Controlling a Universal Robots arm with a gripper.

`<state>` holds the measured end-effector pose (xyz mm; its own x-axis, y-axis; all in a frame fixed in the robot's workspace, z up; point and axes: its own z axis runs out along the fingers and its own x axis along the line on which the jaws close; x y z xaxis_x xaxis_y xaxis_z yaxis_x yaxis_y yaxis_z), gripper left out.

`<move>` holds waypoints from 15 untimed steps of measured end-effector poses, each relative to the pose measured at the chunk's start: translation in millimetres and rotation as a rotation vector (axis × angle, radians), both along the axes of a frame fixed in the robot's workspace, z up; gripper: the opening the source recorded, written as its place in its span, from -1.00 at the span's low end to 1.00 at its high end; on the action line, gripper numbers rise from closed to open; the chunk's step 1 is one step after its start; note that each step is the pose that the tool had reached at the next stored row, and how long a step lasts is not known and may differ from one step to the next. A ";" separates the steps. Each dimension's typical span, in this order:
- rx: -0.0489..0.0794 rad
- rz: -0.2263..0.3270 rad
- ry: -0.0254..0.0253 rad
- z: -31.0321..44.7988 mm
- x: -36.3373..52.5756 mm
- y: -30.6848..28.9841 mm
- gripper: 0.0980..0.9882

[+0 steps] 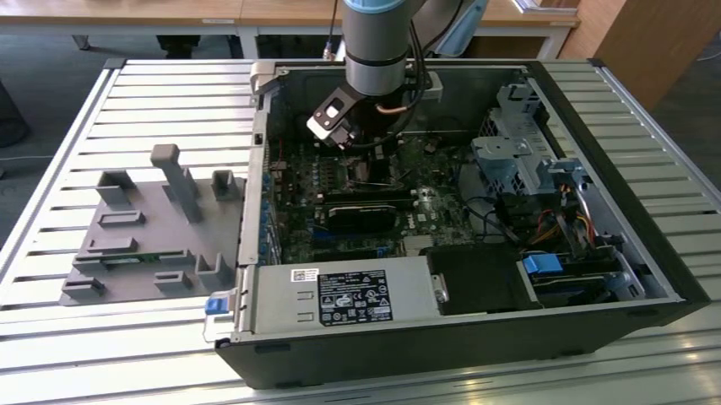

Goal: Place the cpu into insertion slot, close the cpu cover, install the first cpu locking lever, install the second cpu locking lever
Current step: 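Place the cpu into insertion slot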

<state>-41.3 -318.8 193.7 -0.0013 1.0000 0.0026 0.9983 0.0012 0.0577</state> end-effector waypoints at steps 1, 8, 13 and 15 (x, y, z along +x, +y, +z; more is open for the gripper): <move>0.000 0.000 -0.0001 0.1 0.0 0.0 0.16; 0.006 0.000 0.0000 0.2 0.0 0.7 0.16; 0.011 0.000 0.0000 0.3 0.0 0.8 0.16; 0.011 0.000 0.0001 2.0 0.0 0.7 0.16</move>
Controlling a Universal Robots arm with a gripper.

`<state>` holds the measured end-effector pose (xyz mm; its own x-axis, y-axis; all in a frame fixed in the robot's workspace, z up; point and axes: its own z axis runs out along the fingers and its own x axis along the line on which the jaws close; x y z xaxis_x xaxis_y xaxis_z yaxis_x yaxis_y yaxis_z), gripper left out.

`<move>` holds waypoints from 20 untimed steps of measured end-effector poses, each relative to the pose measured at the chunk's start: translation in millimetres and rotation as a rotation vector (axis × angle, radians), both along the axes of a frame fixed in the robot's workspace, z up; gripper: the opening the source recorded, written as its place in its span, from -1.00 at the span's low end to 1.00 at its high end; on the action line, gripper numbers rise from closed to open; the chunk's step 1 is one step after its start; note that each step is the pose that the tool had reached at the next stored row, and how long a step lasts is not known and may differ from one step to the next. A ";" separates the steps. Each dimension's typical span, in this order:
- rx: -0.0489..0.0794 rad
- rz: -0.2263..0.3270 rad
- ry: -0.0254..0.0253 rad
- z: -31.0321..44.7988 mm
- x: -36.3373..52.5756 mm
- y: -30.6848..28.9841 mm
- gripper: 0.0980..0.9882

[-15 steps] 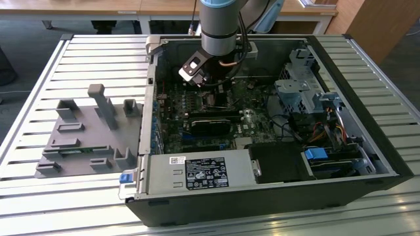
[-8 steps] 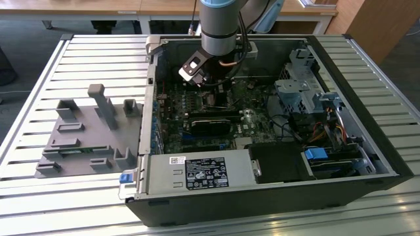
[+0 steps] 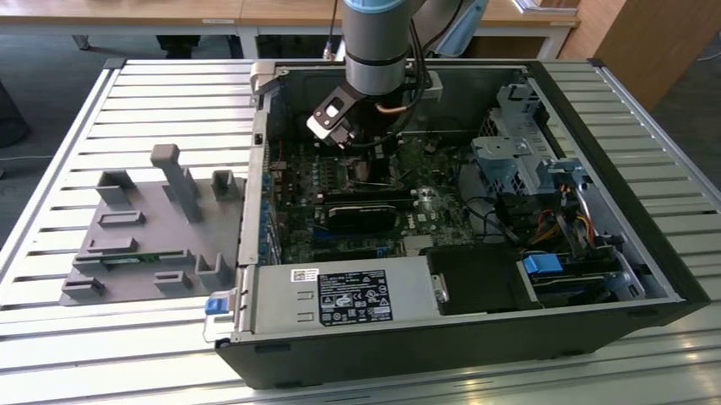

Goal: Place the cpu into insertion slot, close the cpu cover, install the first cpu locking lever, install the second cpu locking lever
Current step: 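Place the cpu into insertion slot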

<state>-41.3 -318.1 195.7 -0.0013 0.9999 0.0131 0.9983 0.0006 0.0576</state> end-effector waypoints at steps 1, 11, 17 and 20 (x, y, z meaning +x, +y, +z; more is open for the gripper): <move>0.000 0.000 -0.0001 1.8 0.0 0.0 0.16; 0.000 0.000 -0.0001 12.1 0.0 -5.1 -0.15; 0.000 0.000 -0.0001 15.4 0.0 -5.9 -0.68; 0.000 0.000 -0.0001 16.3 0.0 -6.0 -0.95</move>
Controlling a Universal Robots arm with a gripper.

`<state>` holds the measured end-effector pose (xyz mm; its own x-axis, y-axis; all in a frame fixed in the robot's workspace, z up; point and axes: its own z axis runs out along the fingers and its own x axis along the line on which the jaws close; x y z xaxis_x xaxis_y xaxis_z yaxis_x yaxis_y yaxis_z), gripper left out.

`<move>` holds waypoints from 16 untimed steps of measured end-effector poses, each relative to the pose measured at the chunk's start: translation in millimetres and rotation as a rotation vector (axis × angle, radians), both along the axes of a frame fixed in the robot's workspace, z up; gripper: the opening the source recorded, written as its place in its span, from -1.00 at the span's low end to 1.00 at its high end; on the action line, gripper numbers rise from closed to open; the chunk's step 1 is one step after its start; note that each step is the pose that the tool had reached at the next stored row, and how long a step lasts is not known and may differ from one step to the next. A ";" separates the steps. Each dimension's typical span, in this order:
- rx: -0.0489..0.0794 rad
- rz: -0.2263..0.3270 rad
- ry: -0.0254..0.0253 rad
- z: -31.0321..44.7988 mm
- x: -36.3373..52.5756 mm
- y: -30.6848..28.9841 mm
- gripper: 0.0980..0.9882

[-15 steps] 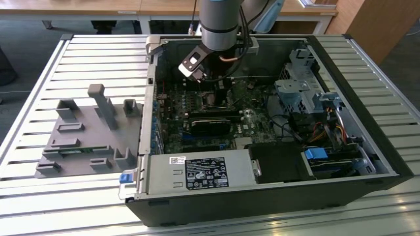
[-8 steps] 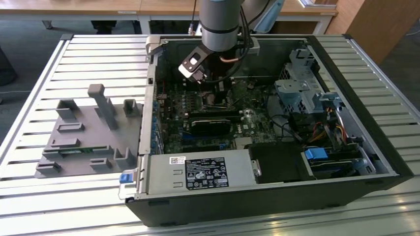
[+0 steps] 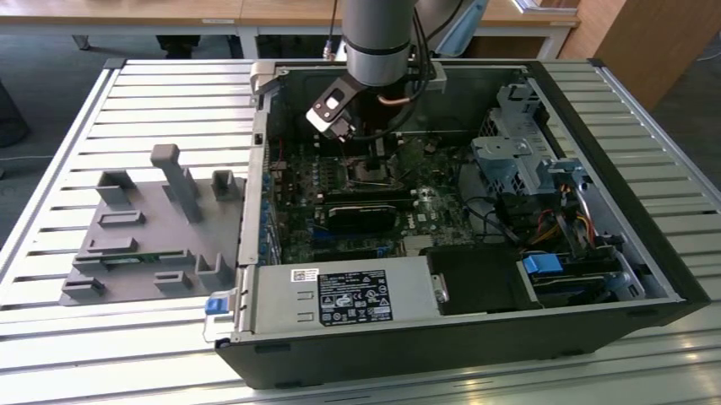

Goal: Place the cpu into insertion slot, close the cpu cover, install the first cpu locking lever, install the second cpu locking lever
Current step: 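Place the cpu into insertion slot, then close the cpu cover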

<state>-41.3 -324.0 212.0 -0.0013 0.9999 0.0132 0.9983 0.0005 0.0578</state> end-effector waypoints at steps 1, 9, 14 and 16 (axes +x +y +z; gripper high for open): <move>0.000 0.000 0.0000 0.4 0.0 0.0 -0.95; 0.000 0.000 0.0000 2.4 0.0 0.0 -0.98; 0.000 0.000 0.0000 2.9 0.0 0.0 -0.98; 0.000 0.000 0.0001 3.4 0.0 0.0 -0.98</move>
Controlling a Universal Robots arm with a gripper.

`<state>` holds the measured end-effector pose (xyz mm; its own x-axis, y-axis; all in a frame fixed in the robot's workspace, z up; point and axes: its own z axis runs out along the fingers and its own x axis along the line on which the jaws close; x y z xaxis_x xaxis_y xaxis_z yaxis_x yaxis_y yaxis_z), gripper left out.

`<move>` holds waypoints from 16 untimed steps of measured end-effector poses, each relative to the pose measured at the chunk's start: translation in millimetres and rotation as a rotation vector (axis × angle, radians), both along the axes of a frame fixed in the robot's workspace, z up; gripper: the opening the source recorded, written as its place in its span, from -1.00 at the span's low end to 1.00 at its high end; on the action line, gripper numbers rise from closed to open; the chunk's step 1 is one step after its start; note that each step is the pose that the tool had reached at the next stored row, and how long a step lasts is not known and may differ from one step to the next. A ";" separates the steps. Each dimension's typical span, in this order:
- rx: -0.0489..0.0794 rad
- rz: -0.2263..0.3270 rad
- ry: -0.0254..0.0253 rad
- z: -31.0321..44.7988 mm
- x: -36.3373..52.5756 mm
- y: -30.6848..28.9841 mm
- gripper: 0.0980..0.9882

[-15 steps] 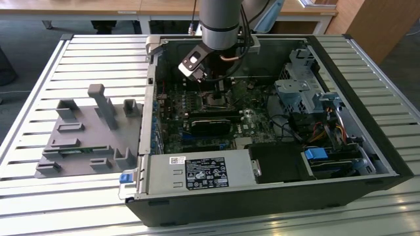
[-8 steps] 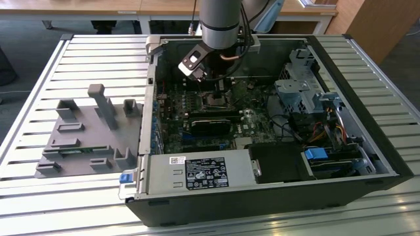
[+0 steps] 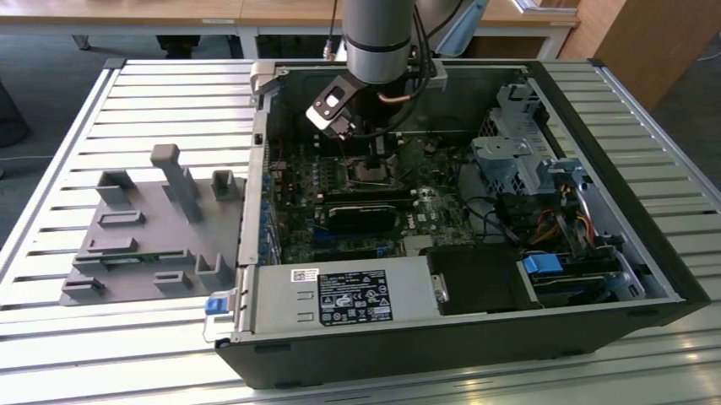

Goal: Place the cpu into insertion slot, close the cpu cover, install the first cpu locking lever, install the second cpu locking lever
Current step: 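Close the cpu cover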

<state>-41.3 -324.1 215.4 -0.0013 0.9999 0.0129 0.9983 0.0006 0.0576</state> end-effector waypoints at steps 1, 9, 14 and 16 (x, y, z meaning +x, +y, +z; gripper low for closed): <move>0.000 0.000 0.0000 0.3 0.0 0.0 -0.98; 0.000 0.000 -0.0001 4.1 0.0 0.0 -0.98; 0.000 0.000 -0.0001 8.6 0.0 0.1 -0.98; 0.000 0.000 -0.0001 10.6 0.0 0.1 -0.98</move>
<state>-41.3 -324.0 226.0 -0.0012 0.9999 0.0132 0.9983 0.0005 0.0577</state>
